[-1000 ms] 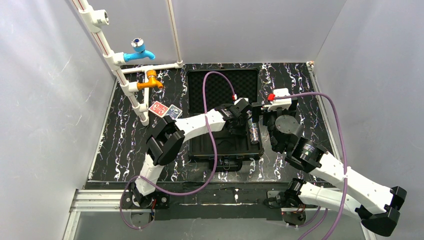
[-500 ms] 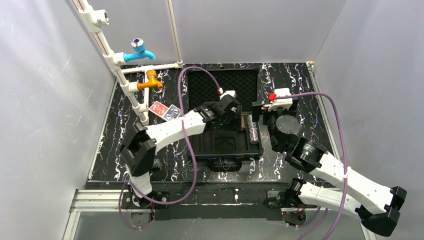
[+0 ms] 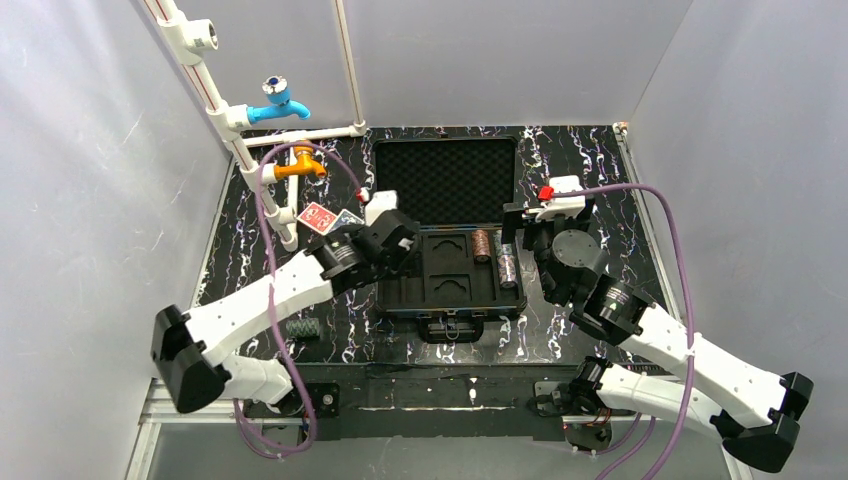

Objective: Pack up texas hold em set

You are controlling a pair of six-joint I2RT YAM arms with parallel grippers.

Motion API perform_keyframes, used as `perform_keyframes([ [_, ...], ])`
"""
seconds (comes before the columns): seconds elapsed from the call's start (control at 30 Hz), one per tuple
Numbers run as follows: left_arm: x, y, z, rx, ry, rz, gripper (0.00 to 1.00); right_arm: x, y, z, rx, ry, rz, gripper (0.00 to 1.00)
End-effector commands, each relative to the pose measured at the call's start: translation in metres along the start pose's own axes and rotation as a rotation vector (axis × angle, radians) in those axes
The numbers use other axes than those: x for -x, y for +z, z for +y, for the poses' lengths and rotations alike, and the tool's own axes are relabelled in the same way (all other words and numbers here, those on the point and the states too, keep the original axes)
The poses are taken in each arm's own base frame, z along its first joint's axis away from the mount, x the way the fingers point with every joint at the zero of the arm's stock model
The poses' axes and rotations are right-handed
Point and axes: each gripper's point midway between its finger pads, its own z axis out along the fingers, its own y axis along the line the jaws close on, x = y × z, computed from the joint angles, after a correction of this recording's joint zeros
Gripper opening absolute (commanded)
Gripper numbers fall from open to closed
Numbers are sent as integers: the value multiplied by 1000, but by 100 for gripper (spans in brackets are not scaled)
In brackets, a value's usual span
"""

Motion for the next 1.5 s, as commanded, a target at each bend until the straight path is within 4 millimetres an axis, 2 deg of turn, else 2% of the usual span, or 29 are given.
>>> perform_keyframes([
  [0.0,-11,-24,66,188,-32,-39,83,22,0,5,19,85,-47,100],
  [0.3,-45,-56,141,343,-176,-66,98,20,3,15,46,113,-31,100],
  [0.4,-55,-64,162,385,-216,-78,98,18,4,20,60,124,-25,100],
  [0.5,-65,-68,178,420,-261,-93,98,11,4,24,77,113,-1,100],
  [0.63,-72,-72,192,457,-314,-106,98,17,8,26,59,118,1,100],
  [0.7,-77,-73,198,488,-326,-97,98,23,13,27,16,182,5,100],
  [0.83,-97,-73,211,553,-354,-49,98,52,22,24,-84,317,10,100],
  [0.97,-117,-74,221,604,-399,2,98,92,26,27,-111,416,4,100],
  [1.13,-132,-74,228,615,-456,17,98,137,22,14,-138,525,-63,100],
  [1.27,-141,-75,234,627,-493,25,98,150,19,12,-124,589,-87,100],
  [1.47,-156,-74,239,691,-555,59,98,155,19,20,-82,601,-87,100],
])
